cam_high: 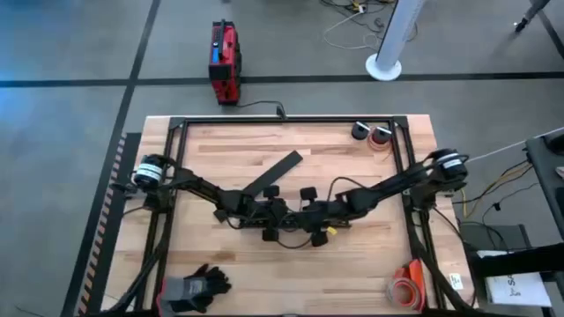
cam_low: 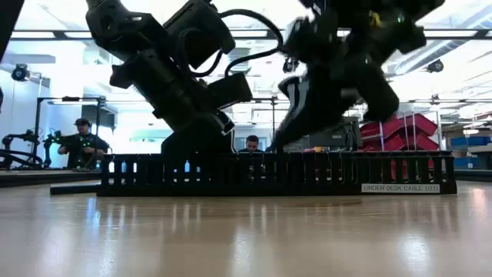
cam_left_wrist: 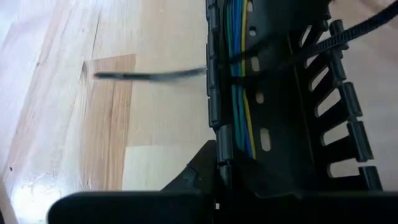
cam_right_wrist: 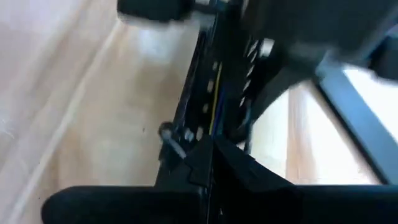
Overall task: Ziptie cables
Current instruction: Put the ziptied cable wires in a black cable duct
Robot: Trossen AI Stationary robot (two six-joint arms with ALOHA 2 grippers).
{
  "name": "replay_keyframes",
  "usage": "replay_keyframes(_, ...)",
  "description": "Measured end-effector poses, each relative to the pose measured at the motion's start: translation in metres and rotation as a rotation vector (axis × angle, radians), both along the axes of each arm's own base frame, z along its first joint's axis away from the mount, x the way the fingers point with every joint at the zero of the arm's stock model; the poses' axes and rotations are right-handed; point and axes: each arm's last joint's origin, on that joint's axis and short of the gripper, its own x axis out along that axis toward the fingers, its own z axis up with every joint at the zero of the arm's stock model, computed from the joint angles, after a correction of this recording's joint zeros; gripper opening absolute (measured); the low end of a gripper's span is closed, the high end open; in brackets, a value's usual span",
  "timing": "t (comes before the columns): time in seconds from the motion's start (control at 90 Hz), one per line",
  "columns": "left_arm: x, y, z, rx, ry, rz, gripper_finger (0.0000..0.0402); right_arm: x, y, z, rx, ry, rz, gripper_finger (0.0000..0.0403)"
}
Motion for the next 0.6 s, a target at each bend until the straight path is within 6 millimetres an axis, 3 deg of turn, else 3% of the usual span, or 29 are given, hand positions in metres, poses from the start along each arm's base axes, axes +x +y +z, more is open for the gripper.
replay_keyframes(0.1,0.0,0.0,0.0,0.001,0.001,0.0,0.0002,-0.001,-0.003,-0.008,-0.042,0.042,-0.025,0.0)
replay_keyframes(0.3,0.0,0.0,0.0,0.002,0.001,0.004,0.0002,-0.006,-0.005,-0.006,-0.092,0.079,-0.029,0.0)
replay_keyframes(0.6,0.0,0.0,-0.001,-0.002,0.001,0.005,0.0002,-0.015,-0.008,0.032,-0.112,0.007,-0.039,0.0)
